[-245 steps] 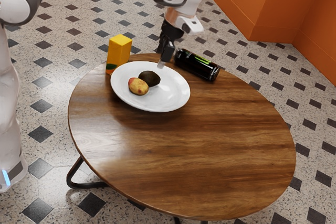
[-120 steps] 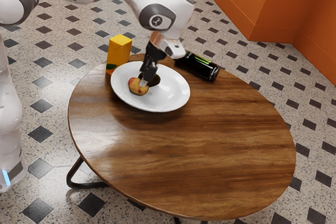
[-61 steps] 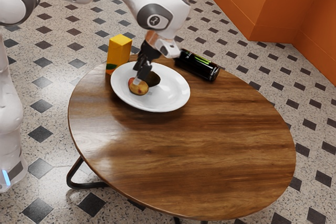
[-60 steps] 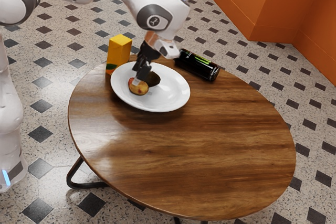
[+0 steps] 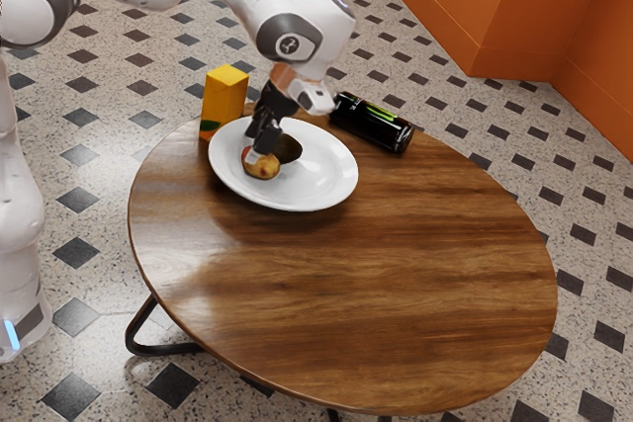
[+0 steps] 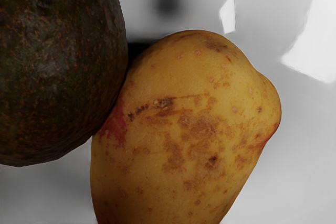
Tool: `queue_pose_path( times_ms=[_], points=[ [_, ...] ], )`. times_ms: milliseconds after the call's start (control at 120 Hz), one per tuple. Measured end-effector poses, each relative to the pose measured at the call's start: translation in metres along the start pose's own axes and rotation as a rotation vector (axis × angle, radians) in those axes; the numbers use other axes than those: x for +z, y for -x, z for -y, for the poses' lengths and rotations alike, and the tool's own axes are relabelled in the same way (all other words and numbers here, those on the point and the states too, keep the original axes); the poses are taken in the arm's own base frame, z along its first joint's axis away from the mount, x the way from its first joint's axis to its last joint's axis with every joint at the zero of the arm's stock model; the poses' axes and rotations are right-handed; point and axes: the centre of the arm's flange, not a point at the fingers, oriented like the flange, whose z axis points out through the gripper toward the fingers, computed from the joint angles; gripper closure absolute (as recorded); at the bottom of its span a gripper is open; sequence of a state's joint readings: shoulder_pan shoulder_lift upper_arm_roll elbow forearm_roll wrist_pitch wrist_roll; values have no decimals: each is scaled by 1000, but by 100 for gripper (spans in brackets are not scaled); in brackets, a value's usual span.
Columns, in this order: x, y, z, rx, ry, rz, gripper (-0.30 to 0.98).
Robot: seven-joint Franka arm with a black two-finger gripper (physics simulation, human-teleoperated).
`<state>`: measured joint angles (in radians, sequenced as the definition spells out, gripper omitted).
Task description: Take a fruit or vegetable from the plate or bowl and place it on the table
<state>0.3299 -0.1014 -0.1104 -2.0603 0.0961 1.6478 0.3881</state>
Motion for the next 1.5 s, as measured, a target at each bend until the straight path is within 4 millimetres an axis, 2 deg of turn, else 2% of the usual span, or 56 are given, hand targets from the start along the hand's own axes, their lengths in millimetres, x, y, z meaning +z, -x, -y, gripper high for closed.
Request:
queue_pose_path(
  times_ms=[217,875,950,1275,1358,1500],
  points=[
    [-1,-5,1,2,-10,-25,0],
    [17,-31,4,6,9,-64,0],
    [19,-32,3,4,18,-65,5],
    [23,-33,5,-11,26,-66,45],
    [25,-34,6,-14,26,-63,39],
    [23,-34,6,-17,26,-66,38]
  ],
)
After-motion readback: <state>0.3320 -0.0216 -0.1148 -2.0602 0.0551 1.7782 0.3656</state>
